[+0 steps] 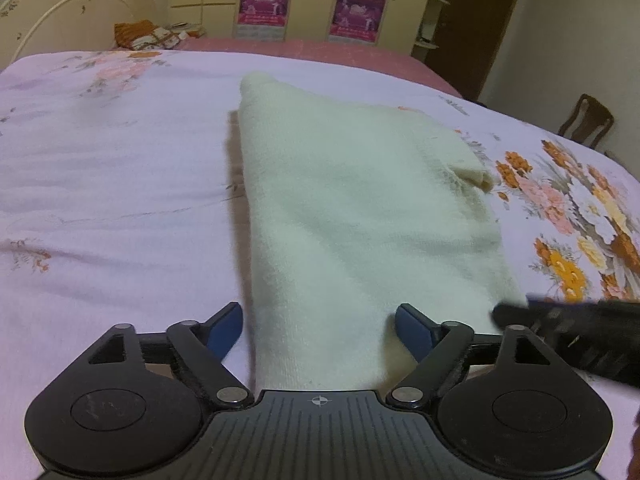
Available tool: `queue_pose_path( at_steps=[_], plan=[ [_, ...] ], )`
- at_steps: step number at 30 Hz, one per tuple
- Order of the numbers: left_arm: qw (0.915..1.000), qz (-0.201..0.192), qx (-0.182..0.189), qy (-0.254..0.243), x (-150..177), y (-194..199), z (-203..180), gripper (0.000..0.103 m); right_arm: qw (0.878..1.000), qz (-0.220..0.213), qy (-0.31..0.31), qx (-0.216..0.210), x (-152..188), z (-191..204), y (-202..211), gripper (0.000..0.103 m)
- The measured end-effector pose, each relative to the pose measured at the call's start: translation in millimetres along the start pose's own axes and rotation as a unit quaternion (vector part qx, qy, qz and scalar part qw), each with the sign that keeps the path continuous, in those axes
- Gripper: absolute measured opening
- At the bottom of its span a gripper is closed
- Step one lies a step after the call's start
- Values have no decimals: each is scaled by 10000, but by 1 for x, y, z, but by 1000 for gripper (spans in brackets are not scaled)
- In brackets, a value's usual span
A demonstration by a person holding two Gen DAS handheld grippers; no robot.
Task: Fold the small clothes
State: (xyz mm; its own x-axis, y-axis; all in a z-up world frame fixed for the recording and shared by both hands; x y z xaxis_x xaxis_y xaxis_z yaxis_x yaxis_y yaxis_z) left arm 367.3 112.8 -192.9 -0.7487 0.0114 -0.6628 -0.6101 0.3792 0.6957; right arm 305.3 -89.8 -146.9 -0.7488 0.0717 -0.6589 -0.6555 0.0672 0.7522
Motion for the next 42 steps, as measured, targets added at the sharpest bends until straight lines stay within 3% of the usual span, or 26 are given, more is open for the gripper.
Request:
queue_pose_path(
  at_steps=[4,11,15,17,20,24,26,28,31,36,42],
  plan=[
    [9997,-8,-225,47,2,-2,-2,102,9999,99,111,-9,7,-4,-11,29],
    [9990,-106,-391,192,8,-2,-2,103,9998,120,42,-140,14,-10,-6,37],
    [9975,-133,-578,390,10,2,-4,103,9987,128,-317,-383,15,-20,8,40],
    [9963,-65,-598,621,10,7,-4,103,9981,125,-399,-460,19,-24,16,51],
    [9947,30,-723,724,12,19,-9,103,9978,80,-354,-550,25,-26,31,55],
    [9959,-104,-764,478,17,56,-25,103,9967,36,-340,-742,32,-32,61,63],
    [9918,-411,-1087,527,24,86,-34,103,9959,9,-288,-863,35,-34,77,66],
    [9908,-461,-1176,479,28,110,-44,103,9952,-61,-200,-955,39,-34,99,71],
    [9923,-367,-1136,324,33,146,-60,103,9935,-140,-29,-1125,46,-34,134,80],
    [9920,-634,-1083,98,51,217,-92,103,9901,-202,322,-1351,59,-33,199,92],
    [9904,-888,-1057,-116,71,283,-126,103,9866,-808,687,-1238,74,-32,275,98]
  ],
)
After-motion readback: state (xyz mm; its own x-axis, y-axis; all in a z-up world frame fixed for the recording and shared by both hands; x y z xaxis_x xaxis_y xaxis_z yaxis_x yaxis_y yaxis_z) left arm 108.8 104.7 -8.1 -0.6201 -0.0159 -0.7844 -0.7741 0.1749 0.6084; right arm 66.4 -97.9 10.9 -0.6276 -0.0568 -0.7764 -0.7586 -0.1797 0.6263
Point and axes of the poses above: each gripper's, at about its wrist camera, not at the fingertips, and y roughly against the way its jaws point, z to its left, x to its underside, the point moved 1 cm from there along -y, roughly the way its jaws point, and after that the axes turned 11 degrees about x, right-handed, at the moved point
